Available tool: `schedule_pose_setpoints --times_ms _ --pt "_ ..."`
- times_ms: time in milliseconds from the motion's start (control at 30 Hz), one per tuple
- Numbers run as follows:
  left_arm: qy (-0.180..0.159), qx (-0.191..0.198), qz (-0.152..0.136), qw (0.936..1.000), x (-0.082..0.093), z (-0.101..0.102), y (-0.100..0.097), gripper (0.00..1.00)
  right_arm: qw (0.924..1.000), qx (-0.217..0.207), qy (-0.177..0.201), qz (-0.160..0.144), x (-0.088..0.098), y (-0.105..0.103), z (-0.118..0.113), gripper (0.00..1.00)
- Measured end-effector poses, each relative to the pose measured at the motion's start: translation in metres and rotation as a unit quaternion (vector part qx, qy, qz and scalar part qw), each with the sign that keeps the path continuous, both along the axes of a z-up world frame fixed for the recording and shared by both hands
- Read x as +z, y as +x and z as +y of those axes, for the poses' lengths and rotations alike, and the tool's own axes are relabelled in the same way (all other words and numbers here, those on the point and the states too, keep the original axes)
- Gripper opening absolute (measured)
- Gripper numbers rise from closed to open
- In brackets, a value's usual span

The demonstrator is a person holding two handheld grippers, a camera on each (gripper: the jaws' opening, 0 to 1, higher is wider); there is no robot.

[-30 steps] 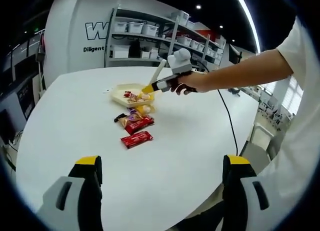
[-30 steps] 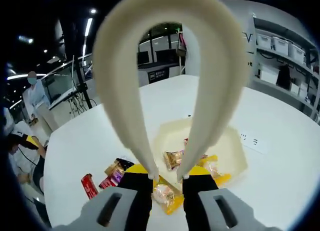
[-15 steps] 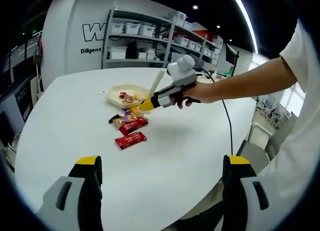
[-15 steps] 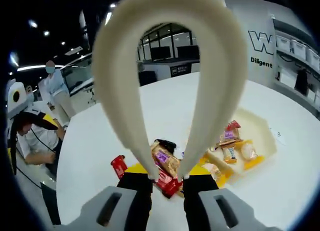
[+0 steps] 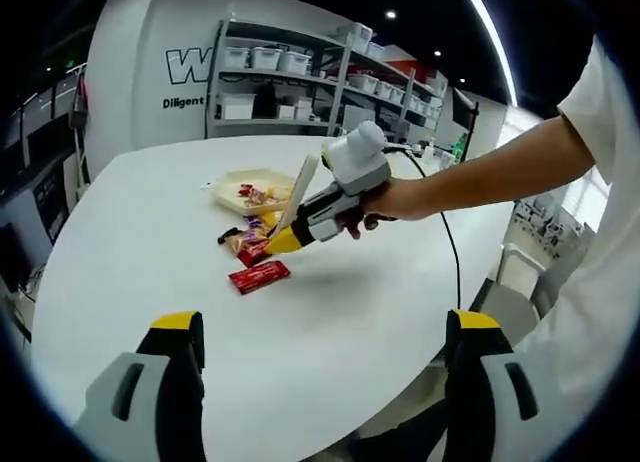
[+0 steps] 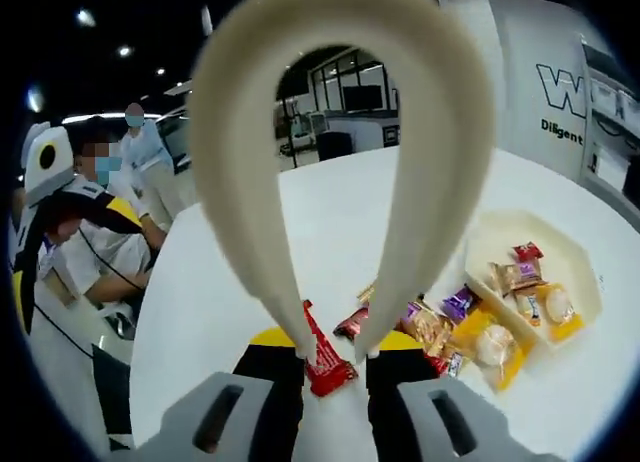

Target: Place the target food into the container with the food tongs after gripping and lifting it, then release it inside without dropping or visibly crushing the food.

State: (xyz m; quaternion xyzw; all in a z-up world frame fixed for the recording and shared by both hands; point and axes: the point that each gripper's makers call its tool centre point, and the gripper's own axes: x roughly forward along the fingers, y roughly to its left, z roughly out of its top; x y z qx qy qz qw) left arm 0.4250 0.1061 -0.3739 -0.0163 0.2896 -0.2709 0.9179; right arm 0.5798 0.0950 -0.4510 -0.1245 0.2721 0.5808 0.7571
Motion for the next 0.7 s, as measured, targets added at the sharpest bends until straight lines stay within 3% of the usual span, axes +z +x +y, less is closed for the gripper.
schedule_pose_setpoints --times_ms 433,567,700 --pt "0.001 0.014 -0.001 0.9999 0.002 0.009 -0.002 0.98 0.9978 0.058 -0.028 -0.015 -0.019 -0.012 0.015 0.19" --pt "0.003 0.014 0.0 0.9999 0.001 0.01 -0.003 0.98 0.997 0.065 -0.03 -0.027 -0.021 -0.01 0.016 0.2" --pt "0.003 0.016 0.002 0.9999 0.0 0.011 -0.004 0.98 0.9973 0.065 -0.028 -0.021 -0.022 -0.008 0.018 0.2"
